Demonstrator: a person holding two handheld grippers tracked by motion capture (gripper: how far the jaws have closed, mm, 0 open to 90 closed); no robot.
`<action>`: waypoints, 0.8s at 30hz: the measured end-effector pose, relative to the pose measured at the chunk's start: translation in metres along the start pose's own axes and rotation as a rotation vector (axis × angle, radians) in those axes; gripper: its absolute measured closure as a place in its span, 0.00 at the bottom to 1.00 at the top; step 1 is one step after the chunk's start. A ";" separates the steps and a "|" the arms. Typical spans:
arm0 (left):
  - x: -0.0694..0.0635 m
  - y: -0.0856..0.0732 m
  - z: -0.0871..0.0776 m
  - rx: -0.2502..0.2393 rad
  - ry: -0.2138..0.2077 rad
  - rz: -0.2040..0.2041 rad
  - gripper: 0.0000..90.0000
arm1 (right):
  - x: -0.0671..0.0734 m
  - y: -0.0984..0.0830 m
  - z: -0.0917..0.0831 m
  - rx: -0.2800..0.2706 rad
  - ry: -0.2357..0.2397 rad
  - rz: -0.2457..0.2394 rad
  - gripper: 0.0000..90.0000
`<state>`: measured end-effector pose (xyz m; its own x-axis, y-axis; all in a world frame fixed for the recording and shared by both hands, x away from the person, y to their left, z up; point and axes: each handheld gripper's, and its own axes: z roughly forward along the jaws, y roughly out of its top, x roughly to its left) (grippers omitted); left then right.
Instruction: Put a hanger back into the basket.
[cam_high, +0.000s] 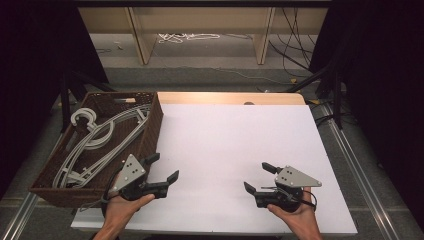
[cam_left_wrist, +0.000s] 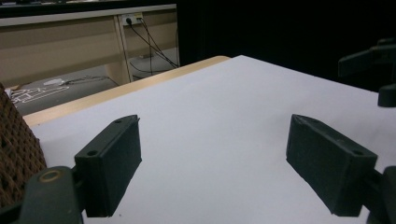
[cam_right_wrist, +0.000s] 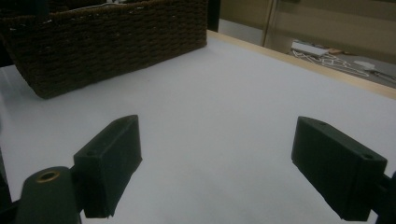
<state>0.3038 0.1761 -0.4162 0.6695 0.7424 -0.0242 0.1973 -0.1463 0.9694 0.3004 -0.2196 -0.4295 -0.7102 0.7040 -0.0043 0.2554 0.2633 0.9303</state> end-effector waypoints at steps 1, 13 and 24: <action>0.000 -0.004 -0.001 -0.001 -0.002 0.000 0.19 | 0.000 0.000 0.000 0.000 0.000 0.000 0.19; -0.004 -0.026 -0.012 0.009 -0.005 -0.003 0.19 | 0.008 -0.008 -0.010 -0.027 -0.008 0.027 0.18; -0.003 -0.027 -0.010 0.007 -0.008 -0.015 0.19 | 0.008 -0.008 -0.010 -0.027 -0.027 0.015 0.18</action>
<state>0.2888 0.1845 -0.4400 0.6723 0.7391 -0.0413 0.2129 -0.1396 0.9670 0.2860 -0.2227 -0.4328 -0.6879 0.7258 0.0005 0.2484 0.2348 0.9398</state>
